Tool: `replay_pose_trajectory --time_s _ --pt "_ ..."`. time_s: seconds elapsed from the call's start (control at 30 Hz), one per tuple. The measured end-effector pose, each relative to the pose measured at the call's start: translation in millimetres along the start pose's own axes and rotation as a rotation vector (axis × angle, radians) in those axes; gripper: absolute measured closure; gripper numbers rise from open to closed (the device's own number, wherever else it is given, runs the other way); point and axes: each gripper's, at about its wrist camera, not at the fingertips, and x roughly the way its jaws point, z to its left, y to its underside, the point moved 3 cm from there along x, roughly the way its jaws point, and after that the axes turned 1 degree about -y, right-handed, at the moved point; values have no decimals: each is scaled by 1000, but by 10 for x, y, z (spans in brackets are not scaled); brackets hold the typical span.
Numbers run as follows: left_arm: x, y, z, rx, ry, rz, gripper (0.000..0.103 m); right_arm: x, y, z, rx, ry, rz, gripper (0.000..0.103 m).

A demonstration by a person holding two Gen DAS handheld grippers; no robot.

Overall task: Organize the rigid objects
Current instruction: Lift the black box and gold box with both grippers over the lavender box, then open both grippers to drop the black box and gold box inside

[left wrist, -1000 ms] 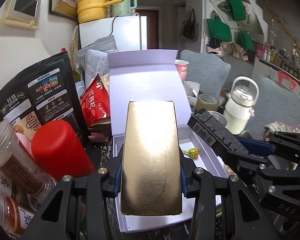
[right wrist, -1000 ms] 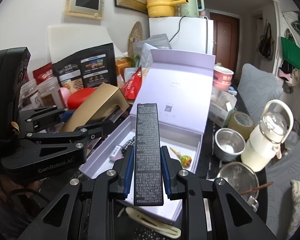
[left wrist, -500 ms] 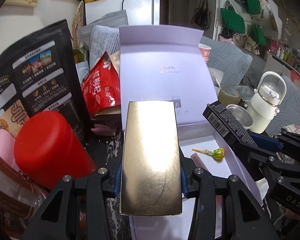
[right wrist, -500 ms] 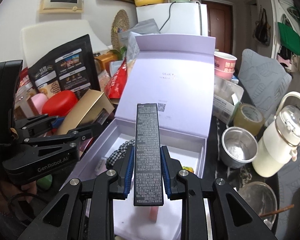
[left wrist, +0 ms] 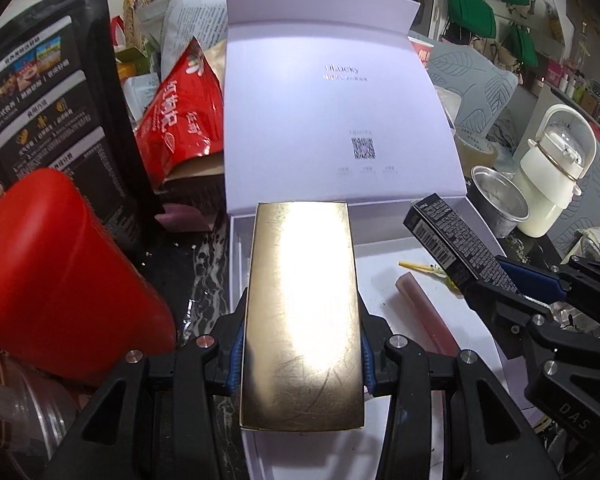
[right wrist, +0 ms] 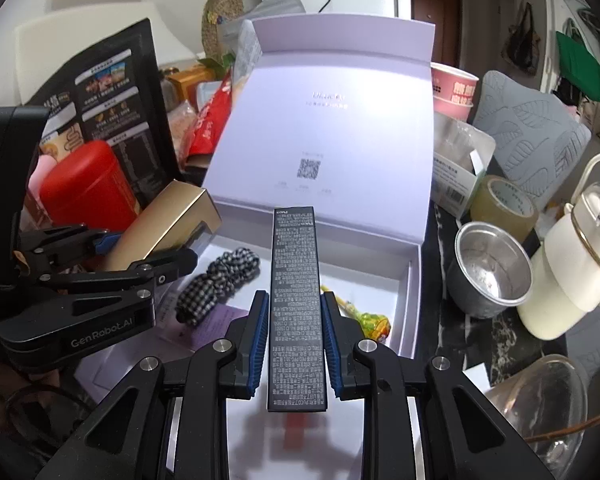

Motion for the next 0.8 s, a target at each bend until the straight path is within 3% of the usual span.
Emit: replay_pose_trajectory --time_s 0.33,0.8 --pt "201 77 -52 -3 16 60 60 220 110 49 -15 7 69 78" --pt "232 79 -66 -26 -13 79 59 344 180 12 21 -3 119 76"
